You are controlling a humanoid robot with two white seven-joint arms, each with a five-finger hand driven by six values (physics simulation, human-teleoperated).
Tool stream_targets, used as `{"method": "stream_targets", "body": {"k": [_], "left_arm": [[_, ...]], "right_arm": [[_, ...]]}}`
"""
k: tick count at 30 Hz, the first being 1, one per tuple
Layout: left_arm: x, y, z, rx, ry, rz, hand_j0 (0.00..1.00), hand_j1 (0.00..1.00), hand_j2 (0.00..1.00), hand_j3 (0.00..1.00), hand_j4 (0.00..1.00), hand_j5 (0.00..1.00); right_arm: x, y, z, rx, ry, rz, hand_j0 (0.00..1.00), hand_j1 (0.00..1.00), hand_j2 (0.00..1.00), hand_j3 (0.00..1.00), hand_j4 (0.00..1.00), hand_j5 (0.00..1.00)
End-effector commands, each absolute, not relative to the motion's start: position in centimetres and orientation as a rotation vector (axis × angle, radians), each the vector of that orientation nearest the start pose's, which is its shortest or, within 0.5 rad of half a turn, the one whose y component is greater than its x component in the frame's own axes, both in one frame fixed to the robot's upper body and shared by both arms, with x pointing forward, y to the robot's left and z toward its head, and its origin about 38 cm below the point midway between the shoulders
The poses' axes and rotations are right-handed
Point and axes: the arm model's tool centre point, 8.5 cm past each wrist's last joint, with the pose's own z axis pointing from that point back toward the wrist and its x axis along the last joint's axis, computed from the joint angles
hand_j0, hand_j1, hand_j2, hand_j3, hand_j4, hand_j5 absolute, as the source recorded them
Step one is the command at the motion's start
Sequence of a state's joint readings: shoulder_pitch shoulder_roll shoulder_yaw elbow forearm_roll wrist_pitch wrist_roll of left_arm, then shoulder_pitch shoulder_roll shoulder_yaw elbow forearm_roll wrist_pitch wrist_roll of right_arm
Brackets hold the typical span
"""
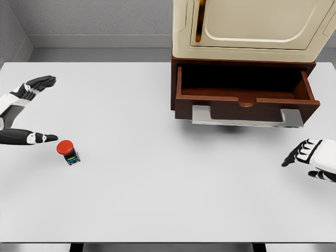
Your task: Put the switch into the drawer with left arm, and close the drawer with right arm
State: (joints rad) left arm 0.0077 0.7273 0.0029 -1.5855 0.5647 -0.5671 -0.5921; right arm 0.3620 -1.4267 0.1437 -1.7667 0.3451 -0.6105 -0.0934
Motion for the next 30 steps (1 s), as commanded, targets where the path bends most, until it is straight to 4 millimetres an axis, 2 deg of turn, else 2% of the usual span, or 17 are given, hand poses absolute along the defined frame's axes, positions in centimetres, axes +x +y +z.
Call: {"method": "stream_targets", "body": {"k": [1, 3, 6, 8, 10, 13, 16, 27, 30], "left_arm": [[34.1, 38.9, 19.4, -0.302, -1.926, -0.746, 1.0, 1.0, 1.0, 1.0, 1.0, 1.0], [34.2, 39.9, 17.9, -0.283, -1.874, -0.708, 1.0, 1.0, 1.0, 1.0, 1.0, 1.0], [33.7, 39.9, 15.9, -0.242, -1.736, -0.767, 1.0, 1.0, 1.0, 1.0, 1.0, 1.0], [33.0, 39.8, 14.4, -0.221, -1.657, -0.804, 1.0, 1.0, 1.0, 1.0, 1.0, 1.0], [32.8, 39.8, 13.9, -0.193, -1.631, -0.843, 1.0, 1.0, 1.0, 1.0, 1.0, 1.0], [32.5, 39.8, 13.2, -0.149, -1.593, -0.897, 1.0, 1.0, 1.0, 1.0, 1.0, 1.0], [32.4, 39.9, 12.3, -0.136, -1.555, -0.908, 1.0, 1.0, 1.0, 1.0, 1.0, 1.0], [32.5, 39.2, 8.3, -0.179, -1.541, -0.758, 1.0, 1.0, 1.0, 1.0, 1.0, 1.0], [32.7, 39.2, 7.5, -0.182, -1.539, -0.726, 1.0, 1.0, 1.0, 1.0, 1.0, 1.0]], "right_arm": [[27.8, -41.7, 20.4, -0.389, -1.377, 1.986, 0.77, 0.77, 0.77, 0.77, 0.77, 0.77], [27.9, -41.7, 20.5, -0.393, -1.378, 1.985, 0.77, 0.77, 0.77, 0.77, 0.77, 0.77], [27.8, -41.7, 20.4, -0.39, -1.376, 1.986, 0.77, 0.77, 0.77, 0.77, 0.77, 0.77], [27.7, -41.7, 20.3, -0.385, -1.37, 1.988, 0.71, 0.71, 0.71, 0.71, 0.71, 0.71], [27.7, -41.7, 20.3, -0.385, -1.371, 1.986, 0.64, 0.64, 0.64, 0.64, 0.64, 0.64], [27.8, -41.7, 20.3, -0.387, -1.372, 1.986, 0.62, 0.62, 0.62, 0.62, 0.62, 0.62], [27.9, -41.7, 20.5, -0.392, -1.377, 1.984, 0.62, 0.62, 0.62, 0.62, 0.62, 0.62], [27.9, -41.7, 20.5, -0.392, -1.379, 1.982, 0.64, 0.64, 0.64, 0.64, 0.64, 0.64], [27.8, -41.7, 20.4, -0.388, -1.378, 1.98, 0.69, 0.69, 0.69, 0.69, 0.69, 0.69]]}}
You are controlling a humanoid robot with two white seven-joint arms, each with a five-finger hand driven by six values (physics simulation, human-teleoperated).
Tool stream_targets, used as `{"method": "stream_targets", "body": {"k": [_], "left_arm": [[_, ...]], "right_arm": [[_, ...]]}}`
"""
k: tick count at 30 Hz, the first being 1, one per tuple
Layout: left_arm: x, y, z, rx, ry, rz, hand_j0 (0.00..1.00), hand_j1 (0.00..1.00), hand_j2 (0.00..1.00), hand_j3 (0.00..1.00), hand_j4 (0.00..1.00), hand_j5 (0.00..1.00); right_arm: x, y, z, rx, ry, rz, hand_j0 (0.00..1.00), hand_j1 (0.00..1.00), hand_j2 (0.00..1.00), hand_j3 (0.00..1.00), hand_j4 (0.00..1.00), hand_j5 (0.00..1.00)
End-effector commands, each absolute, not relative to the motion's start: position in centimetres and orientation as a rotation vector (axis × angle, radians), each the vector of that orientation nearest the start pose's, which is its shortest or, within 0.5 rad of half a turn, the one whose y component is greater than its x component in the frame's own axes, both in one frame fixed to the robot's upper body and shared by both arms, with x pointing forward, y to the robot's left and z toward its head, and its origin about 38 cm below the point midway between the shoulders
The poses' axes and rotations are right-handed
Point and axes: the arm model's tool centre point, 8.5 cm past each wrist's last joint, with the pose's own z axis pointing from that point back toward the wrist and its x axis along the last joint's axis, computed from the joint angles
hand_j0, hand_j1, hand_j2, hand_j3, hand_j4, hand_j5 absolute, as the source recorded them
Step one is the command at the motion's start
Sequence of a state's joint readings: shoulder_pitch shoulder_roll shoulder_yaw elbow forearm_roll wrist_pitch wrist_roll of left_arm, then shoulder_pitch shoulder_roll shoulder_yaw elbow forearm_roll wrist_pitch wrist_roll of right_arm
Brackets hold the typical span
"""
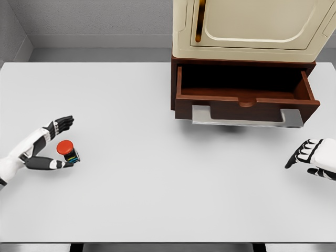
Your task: Put the switch into the drawer with left arm, and close the drawer with right arm
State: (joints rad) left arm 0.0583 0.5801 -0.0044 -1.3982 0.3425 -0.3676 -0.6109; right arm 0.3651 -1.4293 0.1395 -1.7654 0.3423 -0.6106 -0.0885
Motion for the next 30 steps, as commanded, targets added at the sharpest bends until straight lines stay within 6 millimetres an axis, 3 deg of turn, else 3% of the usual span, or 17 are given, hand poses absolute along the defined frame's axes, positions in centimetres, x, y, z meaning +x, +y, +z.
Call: {"method": "stream_targets", "body": {"k": [1, 10, 15, 23, 30], "left_arm": [[32.72, 39.18, 7.38, -0.181, -1.54, -0.724, 1.0, 1.0, 1.0, 1.0, 1.0, 1.0], [32.55, 39.08, 6.96, -0.149, -1.534, -0.779, 0.99, 0.99, 0.99, 0.99, 0.99, 0.99], [32.58, 39.24, 7.1, -0.146, -1.534, -0.778, 0.74, 0.74, 0.74, 0.74, 0.74, 0.74], [32.37, 39.16, 7.04, -0.153, -1.534, -0.772, 0.64, 0.64, 0.64, 0.64, 0.64, 0.64], [32.63, 39.12, 7.52, -0.154, -1.553, -0.766, 0.46, 0.46, 0.46, 0.46, 0.46, 0.46]], "right_arm": [[27.84, -41.71, 20.43, -0.39, -1.379, 1.98, 0.69, 0.69, 0.69, 0.69, 0.69, 0.69], [27.87, -41.72, 20.5, -0.392, -1.378, 1.983, 0.74, 0.74, 0.74, 0.74, 0.74, 0.74], [27.92, -41.72, 20.59, -0.395, -1.38, 1.982, 0.74, 0.74, 0.74, 0.74, 0.74, 0.74], [28.08, -41.73, 20.94, -0.388, -1.4, 1.948, 0.75, 0.75, 0.75, 0.75, 0.75, 0.75], [28.11, -41.73, 21.02, -0.391, -1.406, 1.944, 0.72, 0.72, 0.72, 0.72, 0.72, 0.72]]}}
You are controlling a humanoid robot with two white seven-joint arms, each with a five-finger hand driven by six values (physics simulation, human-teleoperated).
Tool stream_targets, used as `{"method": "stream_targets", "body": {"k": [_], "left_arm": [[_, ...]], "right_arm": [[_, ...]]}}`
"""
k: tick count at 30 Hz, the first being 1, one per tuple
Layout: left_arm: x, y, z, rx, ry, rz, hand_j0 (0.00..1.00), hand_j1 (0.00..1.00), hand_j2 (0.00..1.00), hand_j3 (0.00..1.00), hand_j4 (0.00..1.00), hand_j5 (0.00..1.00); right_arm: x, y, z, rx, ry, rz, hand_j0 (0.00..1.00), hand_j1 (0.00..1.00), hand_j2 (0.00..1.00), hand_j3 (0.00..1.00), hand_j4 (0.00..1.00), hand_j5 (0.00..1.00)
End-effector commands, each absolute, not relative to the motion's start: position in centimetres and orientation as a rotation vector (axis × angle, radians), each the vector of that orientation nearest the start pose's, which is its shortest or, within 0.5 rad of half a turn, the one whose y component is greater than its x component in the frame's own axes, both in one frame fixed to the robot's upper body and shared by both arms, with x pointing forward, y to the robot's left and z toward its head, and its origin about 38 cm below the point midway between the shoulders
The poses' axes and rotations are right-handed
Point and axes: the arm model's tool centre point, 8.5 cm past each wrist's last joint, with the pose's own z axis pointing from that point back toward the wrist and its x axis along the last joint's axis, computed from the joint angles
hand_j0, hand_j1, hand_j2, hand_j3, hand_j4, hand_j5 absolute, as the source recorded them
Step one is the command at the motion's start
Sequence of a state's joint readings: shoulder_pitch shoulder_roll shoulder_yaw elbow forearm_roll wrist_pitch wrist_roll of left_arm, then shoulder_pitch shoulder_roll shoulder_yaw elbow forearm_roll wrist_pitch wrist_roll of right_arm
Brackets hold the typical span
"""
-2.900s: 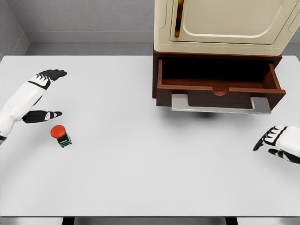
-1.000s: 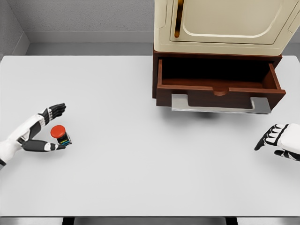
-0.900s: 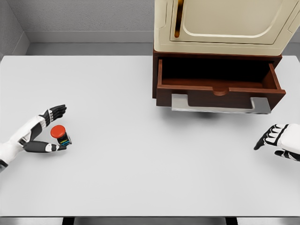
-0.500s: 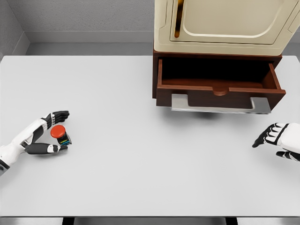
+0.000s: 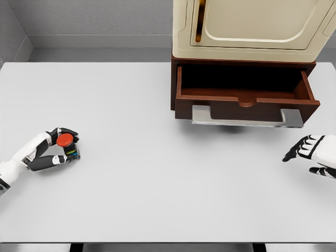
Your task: Put the switch into the drawer with left arm, and close the drawer with right arm
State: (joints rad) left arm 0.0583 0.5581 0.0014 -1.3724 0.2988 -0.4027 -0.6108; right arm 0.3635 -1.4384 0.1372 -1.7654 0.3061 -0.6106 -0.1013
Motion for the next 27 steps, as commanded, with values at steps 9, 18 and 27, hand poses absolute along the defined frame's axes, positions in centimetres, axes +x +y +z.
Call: {"method": "stream_targets", "body": {"k": [9, 18, 27], "left_arm": [[33.3, 37.9, 9.8, -0.159, -1.616, -0.804, 0.39, 0.39, 0.39, 0.39, 0.39, 0.39], [34.3, 36.4, 12.1, -0.161, -1.682, -0.853, 0.36, 0.36, 0.36, 0.36, 0.36, 0.36], [36.3, 33.9, 14.1, -0.192, -1.761, -0.88, 0.36, 0.36, 0.36, 0.36, 0.36, 0.36]], "right_arm": [[28.1, -41.7, 21.0, -0.391, -1.406, 1.944, 0.73, 0.73, 0.73, 0.73, 0.73, 0.73], [28.1, -41.7, 21.0, -0.388, -1.402, 1.945, 0.73, 0.73, 0.73, 0.73, 0.73, 0.73], [28.1, -41.7, 21.0, -0.389, -1.407, 1.94, 0.73, 0.73, 0.73, 0.73, 0.73, 0.73]]}}
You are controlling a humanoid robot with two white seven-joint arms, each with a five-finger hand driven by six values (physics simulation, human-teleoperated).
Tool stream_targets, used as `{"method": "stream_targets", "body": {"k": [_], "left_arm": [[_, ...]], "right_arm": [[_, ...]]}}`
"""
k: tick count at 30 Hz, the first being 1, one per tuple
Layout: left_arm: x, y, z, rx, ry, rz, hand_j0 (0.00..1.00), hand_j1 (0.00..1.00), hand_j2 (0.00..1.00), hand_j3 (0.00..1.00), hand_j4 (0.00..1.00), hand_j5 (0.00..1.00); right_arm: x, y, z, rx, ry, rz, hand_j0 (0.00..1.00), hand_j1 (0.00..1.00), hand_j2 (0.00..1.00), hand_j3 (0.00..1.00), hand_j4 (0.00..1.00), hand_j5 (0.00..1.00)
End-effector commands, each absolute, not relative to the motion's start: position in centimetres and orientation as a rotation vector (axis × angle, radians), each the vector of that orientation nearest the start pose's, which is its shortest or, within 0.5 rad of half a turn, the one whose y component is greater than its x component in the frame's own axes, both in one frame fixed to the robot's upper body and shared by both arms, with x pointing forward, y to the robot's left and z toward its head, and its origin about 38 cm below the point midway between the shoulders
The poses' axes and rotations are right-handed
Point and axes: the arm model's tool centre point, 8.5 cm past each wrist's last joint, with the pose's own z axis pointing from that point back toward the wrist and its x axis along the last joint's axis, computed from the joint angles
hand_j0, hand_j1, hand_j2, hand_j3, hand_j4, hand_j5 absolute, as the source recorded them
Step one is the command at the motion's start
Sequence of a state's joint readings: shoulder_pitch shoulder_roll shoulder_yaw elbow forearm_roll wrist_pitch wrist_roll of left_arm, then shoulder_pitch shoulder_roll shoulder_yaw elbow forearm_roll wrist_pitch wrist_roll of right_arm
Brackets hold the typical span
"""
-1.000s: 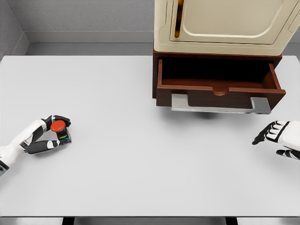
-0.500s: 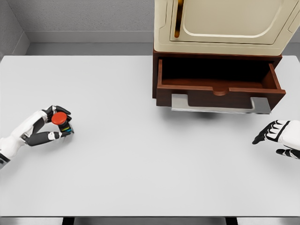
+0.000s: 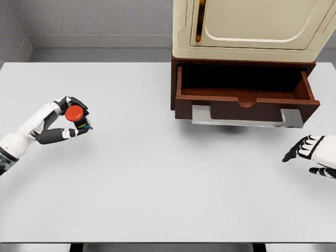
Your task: Put the switch into the drawer with left arm, and close the drawer with right arm
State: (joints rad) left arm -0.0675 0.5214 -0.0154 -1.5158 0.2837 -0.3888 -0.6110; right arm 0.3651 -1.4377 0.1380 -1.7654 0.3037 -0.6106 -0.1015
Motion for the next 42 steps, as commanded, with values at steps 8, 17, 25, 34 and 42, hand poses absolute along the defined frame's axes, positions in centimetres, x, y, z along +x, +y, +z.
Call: {"method": "stream_targets", "body": {"k": [8, 17, 25, 34, 42], "left_arm": [[37.9, 30.3, 17.0, -0.196, -1.85, -0.98, 0.36, 0.36, 0.36, 0.36, 0.36, 0.36], [40.3, 26.8, 19.7, -0.249, -1.883, -0.991, 0.36, 0.36, 0.36, 0.36, 0.36, 0.36], [41.6, 23.2, 21.7, -0.279, -1.967, -1.001, 0.36, 0.36, 0.36, 0.36, 0.36, 0.36], [42.9, 18.8, 23.9, -0.329, -2.002, -1.035, 0.35, 0.35, 0.35, 0.35, 0.35, 0.35], [43.9, 14.9, 25.8, -0.255, -2.048, -1.103, 0.35, 0.35, 0.35, 0.35, 0.35, 0.35]], "right_arm": [[28.1, -41.7, 21.0, -0.389, -1.408, 1.939, 0.74, 0.74, 0.74, 0.74, 0.74, 0.74], [28.1, -41.8, 21.2, -0.388, -1.403, 1.942, 0.74, 0.74, 0.74, 0.74, 0.74, 0.74], [28.2, -41.8, 21.2, -0.387, -1.405, 1.935, 0.74, 0.74, 0.74, 0.74, 0.74, 0.74], [28.2, -41.8, 21.2, -0.387, -1.405, 1.935, 0.76, 0.76, 0.76, 0.76, 0.76, 0.76], [28.2, -41.8, 21.1, -0.386, -1.404, 1.934, 0.76, 0.76, 0.76, 0.76, 0.76, 0.76]]}}
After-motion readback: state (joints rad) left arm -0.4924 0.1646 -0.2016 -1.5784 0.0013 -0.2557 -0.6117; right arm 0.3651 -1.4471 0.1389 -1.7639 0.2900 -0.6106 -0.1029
